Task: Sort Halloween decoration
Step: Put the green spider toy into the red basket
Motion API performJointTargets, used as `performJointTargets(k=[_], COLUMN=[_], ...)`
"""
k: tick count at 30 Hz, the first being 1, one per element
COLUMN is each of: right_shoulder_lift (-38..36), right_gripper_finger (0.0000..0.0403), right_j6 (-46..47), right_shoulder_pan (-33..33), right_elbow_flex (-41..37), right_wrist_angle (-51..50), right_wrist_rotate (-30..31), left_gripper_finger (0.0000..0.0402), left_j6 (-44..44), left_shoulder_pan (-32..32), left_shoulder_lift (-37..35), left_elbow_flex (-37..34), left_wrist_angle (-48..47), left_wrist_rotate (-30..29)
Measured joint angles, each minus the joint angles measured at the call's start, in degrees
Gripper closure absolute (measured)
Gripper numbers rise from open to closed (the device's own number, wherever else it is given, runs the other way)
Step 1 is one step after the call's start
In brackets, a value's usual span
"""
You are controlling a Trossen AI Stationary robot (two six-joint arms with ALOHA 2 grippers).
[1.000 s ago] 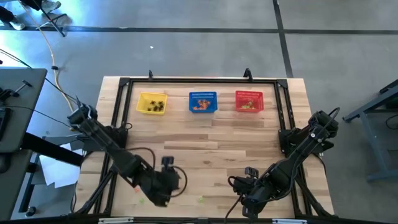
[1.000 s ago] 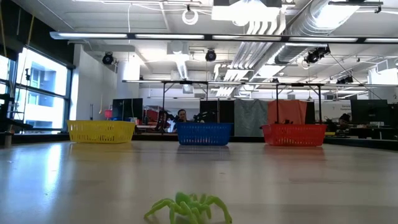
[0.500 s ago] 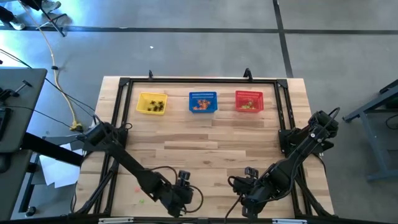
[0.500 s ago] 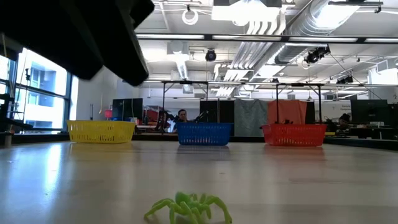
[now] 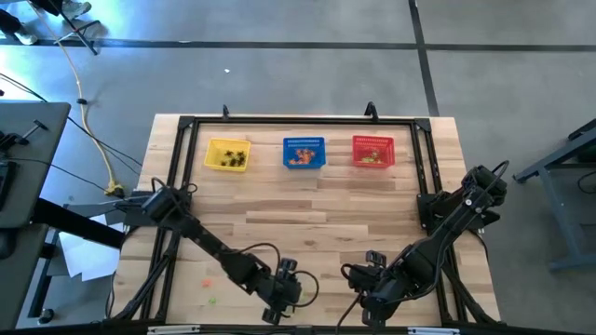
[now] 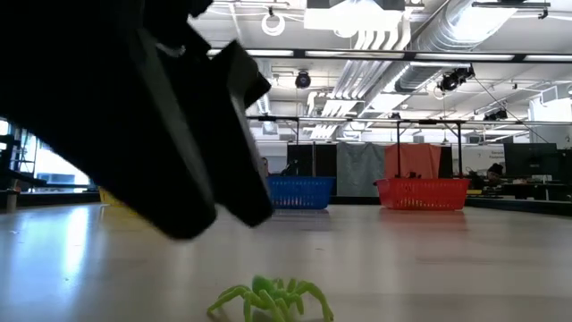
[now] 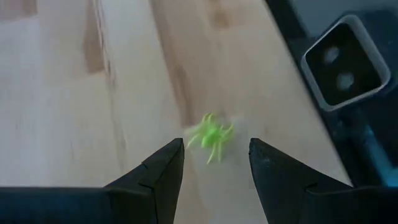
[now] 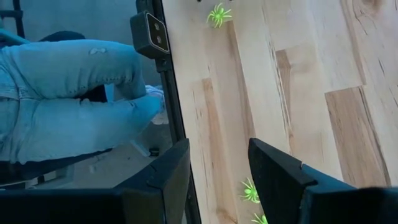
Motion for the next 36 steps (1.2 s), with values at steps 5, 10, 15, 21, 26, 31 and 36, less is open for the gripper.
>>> performJointTargets(k=[5,10,15,21,26,31,36], right_shoulder_lift=[0.0,0.0,0.0,0.0,0.0,0.0,0.0], right_gripper_finger=[0.0243,0.0243,0.0243,0.0243,0.0243,0.0243,0.0243], right_j6=[0.0,0.0,0.0,0.0,0.0,0.0,0.0], right_shoulder_pan=[0.0,0.0,0.0,0.0,0.0,0.0,0.0], right_elbow_flex=[0.0,0.0,0.0,0.0,0.0,0.0,0.0], right_wrist_angle=[0.0,0.4,0.8,1.4,1.7,1.9,1.9], right_wrist_rotate=[0.0,0.0,0.0,0.0,0.0,0.0,0.0], left_gripper_finger=[0.0231,0.0231,0.0231,0.0231,0.0254,0.0319,0.0393], left_j6=[0.0,0.0,0.0,-0.2,-0.3,-3.3,-6.7], left_shoulder_pan=[0.5,0.7,1.0,1.3,1.2,1.4,1.4], left_shoulder_lift=[1.3,2.7,4.3,5.1,5.2,5.2,5.2], left_elbow_flex=[-0.1,-0.1,0.1,0.2,0.1,0.2,0.1], left_wrist_angle=[1.6,3.3,5.0,5.5,5.0,2.6,1.6], left_wrist_rotate=[2.0,3.0,3.6,2.3,1.1,0.6,0.0])
